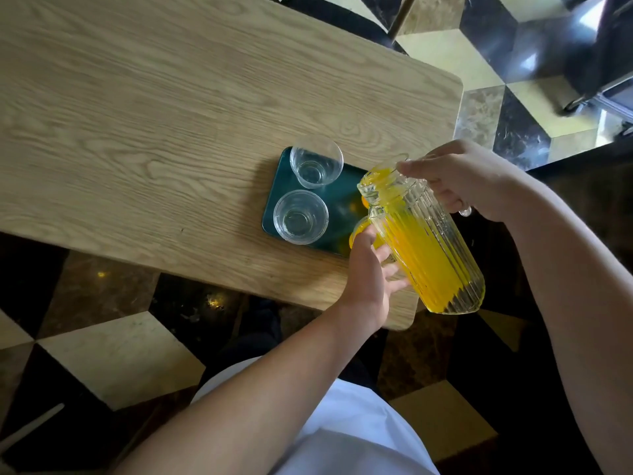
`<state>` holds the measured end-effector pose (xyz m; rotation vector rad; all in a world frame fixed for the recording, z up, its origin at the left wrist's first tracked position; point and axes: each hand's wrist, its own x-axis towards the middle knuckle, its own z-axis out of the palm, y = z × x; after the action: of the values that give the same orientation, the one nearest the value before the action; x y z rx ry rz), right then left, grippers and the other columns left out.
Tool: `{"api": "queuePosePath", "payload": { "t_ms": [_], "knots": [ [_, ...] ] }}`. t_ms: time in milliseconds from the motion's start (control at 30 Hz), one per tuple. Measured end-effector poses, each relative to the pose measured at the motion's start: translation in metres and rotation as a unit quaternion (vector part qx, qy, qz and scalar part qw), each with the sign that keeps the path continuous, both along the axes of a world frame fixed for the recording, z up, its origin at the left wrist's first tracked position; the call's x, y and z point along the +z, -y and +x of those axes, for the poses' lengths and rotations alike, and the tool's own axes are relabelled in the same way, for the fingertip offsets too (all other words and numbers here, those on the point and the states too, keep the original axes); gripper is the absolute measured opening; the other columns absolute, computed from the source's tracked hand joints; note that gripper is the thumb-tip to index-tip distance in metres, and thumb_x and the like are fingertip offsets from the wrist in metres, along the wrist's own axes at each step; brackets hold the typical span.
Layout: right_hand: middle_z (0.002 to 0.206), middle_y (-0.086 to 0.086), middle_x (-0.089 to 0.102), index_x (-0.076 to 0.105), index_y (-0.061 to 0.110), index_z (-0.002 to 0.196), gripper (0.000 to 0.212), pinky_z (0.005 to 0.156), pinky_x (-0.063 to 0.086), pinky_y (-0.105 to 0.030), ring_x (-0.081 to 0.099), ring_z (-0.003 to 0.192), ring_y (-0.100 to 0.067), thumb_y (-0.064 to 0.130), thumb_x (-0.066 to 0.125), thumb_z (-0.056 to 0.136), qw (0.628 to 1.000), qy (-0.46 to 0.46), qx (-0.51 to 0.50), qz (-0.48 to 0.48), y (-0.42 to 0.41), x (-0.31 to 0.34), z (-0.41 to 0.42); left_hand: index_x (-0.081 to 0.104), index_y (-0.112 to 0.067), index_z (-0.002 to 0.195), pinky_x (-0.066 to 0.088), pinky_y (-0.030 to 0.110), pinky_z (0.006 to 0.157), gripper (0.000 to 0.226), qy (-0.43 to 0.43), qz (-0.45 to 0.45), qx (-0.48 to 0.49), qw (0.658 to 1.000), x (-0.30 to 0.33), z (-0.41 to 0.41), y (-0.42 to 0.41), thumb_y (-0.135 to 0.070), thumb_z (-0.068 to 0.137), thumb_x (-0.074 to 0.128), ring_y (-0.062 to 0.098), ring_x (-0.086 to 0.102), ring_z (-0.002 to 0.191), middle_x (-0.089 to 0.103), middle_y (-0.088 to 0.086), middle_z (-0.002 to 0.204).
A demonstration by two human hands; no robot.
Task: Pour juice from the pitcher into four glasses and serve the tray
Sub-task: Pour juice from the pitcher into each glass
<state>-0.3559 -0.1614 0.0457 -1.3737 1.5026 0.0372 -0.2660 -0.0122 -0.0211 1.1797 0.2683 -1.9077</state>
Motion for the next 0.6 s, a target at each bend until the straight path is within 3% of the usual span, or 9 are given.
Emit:
{"api": "queuePosePath", "payload": {
  "t_ms": [267, 433, 600],
  "knots": [
    [0.047, 0.004, 0.037, 0.042, 0.019, 0.044, 0.058, 0.051, 0.027, -0.030, 0.031, 0.044, -0.018, 0.061, 0.078, 0.061, 0.999, -0.029, 0.015, 0.007, 0.012, -0.007, 0.032, 0.018, -0.026, 0.158, 0.034, 0.064, 0.105, 0.057, -0.018, 0.011, 0.015, 1.000, -0.004, 0.026, 0.006, -0.031, 0.102, 0.025, 0.051, 0.026, 0.144, 0.022, 0.023, 0.162],
    [0.048, 0.001, 0.040, 0.040, 0.020, 0.052, 0.057, 0.051, 0.029, -0.031, 0.034, 0.044, -0.019, 0.050, 0.080, 0.079, 0.998, -0.058, 0.024, -0.006, 0.021, -0.013, 0.047, 0.017, -0.027, 0.159, 0.035, 0.066, 0.107, 0.059, -0.035, 0.014, 0.021, 0.999, -0.004, 0.036, 0.011, -0.030, 0.101, 0.026, 0.051, 0.027, 0.144, 0.021, 0.023, 0.162],
    [0.048, 0.002, 0.039, 0.041, 0.021, 0.053, 0.055, 0.049, 0.028, -0.029, 0.033, 0.044, -0.019, 0.048, 0.080, 0.080, 0.996, -0.082, 0.034, 0.006, 0.028, -0.015, 0.062, 0.016, -0.027, 0.159, 0.034, 0.068, 0.107, 0.058, -0.052, 0.026, 0.035, 0.998, -0.003, 0.041, 0.014, -0.029, 0.101, 0.026, 0.051, 0.025, 0.145, 0.018, 0.024, 0.163]
  ]
}}
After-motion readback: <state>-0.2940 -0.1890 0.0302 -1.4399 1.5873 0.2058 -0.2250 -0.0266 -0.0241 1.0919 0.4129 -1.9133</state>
